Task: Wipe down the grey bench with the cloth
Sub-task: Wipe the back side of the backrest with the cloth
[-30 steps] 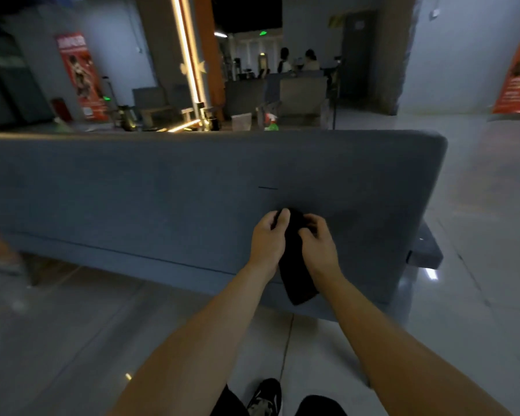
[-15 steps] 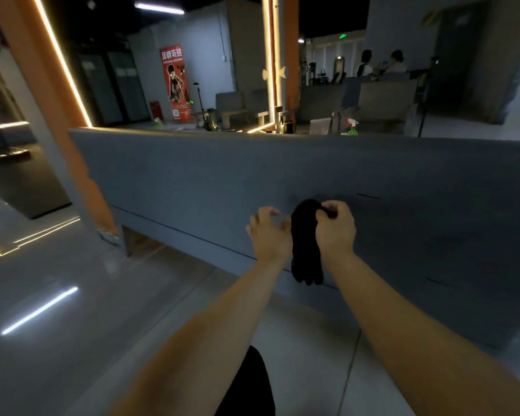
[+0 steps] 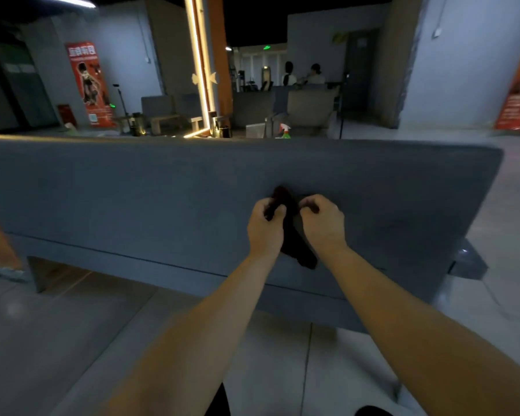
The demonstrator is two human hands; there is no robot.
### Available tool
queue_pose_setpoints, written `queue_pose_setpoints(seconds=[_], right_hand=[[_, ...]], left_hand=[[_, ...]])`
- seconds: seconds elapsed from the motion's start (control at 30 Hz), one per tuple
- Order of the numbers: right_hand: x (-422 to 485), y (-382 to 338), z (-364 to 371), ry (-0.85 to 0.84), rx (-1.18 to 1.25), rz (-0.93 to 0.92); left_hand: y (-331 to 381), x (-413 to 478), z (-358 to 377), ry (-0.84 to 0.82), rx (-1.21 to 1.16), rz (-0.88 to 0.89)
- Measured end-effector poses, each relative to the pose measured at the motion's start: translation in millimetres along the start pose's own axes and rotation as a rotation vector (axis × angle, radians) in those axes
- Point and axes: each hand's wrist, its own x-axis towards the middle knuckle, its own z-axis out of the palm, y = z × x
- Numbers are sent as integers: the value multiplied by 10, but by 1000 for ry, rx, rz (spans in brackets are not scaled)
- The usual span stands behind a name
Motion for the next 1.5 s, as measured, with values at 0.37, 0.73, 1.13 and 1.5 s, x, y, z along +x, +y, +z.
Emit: queue_pose_setpoints(seconds=[0.37,0.73,1.13,1.5], right_hand=[[355,265,-501,64,-316,-55],[641,476,-469,87,-195,-48],[584,467,-243,210,-221,-41],[571,478,-340,112,-207,-32]], left_hand=[[-23,105,786,104,14,-10],[-39,195,1193,-29,101,156],[-196,449,611,168,132,1],[-44,396,1082,-39,267,120]])
